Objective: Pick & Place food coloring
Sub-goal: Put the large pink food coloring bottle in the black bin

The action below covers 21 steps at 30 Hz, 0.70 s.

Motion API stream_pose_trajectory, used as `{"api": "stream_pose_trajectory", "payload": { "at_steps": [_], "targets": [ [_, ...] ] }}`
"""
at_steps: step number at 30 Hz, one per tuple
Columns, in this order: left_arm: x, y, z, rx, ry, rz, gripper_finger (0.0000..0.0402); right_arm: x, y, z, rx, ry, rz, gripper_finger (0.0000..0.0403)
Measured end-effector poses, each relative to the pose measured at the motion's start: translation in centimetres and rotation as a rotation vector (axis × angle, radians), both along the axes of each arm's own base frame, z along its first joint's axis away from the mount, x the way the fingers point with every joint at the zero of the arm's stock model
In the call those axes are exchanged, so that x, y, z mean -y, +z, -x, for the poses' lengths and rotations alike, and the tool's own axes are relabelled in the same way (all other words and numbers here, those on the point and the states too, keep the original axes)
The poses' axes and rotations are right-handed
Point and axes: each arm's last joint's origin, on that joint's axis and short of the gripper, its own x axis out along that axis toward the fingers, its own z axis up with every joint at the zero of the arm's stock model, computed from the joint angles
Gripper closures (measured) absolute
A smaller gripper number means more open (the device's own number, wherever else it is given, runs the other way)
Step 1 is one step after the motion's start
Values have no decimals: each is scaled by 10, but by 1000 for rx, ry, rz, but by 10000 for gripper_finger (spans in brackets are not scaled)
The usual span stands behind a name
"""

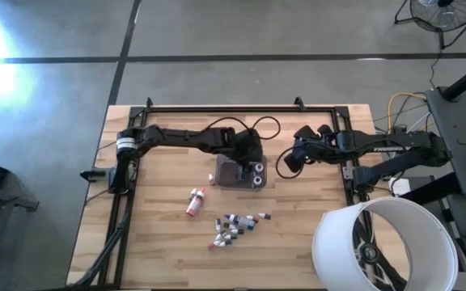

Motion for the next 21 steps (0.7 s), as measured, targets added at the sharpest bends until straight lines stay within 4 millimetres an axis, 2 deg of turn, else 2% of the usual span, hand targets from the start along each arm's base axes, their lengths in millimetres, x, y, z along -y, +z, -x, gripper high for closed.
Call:
{"api": "stream_pose_trajectory", "payload": {
  "at_steps": [5, 9, 12, 16, 21],
  "targets": [
    [2, 27, 28, -84, 126, 21, 253, 0, 1, -1, 16, -2, 3, 259],
    [8, 45, 64, -247, 390, 181, 252, 3, 2, -4, 76, -44, -7, 255],
    [12, 49, 90, -385, 593, 239, 252, 9, 3, -7, 143, -103, -21, 255],
    [25, 41, 113, -435, 724, 214, 252, 17, 5, -11, 265, -213, -61, 254],
    [38, 4, 137, -535, 822, 346, 252, 24, 6, -14, 341, -249, -212, 247]
  ]
}}
